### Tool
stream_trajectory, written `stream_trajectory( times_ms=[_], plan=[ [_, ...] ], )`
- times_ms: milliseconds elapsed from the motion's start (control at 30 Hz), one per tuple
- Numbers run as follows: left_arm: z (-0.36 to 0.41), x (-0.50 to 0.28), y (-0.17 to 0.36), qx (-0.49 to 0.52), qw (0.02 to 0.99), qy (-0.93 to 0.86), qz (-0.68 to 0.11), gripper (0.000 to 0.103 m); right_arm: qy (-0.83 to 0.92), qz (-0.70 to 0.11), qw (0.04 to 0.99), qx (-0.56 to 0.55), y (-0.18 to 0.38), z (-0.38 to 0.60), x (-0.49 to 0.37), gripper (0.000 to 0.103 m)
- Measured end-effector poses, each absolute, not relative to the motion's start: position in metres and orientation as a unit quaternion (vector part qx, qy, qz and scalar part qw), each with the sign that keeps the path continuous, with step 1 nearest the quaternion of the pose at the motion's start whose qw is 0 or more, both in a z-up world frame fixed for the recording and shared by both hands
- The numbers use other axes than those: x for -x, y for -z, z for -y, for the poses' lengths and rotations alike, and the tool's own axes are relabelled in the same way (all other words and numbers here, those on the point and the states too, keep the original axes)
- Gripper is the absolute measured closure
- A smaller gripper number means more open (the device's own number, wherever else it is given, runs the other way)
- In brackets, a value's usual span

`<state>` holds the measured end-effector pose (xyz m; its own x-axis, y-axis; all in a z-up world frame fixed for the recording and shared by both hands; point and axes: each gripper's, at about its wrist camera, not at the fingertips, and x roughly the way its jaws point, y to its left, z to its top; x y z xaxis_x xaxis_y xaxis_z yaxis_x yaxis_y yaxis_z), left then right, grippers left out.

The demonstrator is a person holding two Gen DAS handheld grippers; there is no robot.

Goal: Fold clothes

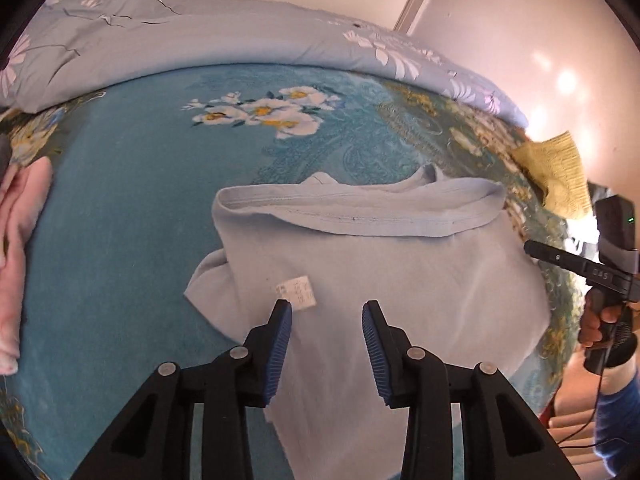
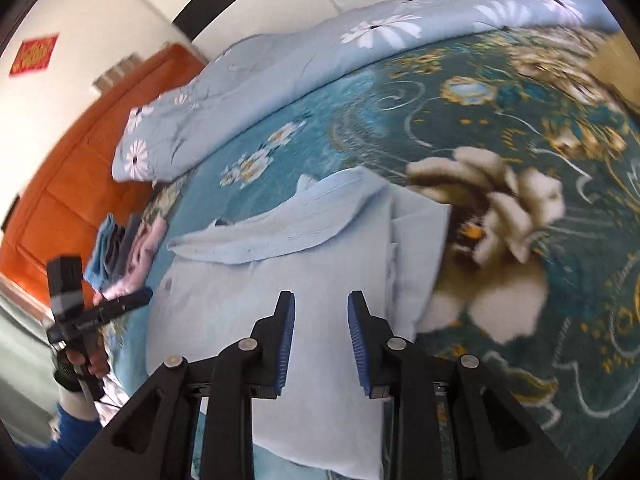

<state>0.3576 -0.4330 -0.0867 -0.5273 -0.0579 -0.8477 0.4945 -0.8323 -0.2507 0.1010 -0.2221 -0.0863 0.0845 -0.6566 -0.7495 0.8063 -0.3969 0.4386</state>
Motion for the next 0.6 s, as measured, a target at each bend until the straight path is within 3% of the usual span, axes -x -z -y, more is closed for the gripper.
stream_trajectory(
  times_ms=[233,600],
  plan=[
    [0.459,-0.317,0.103,-0.488,0.174,0.829,-0.211,0.063,0.651,-0.169,0.562,-0.482,0.102,0.284,-0.116,0.075],
    [0.522,-0.305,0.110,-0.442,0.228,0.816,-0.295,0.063,0.695,-0.149,0.507,-0.487,0.107,0.320,-0.058,0.075]
  ],
)
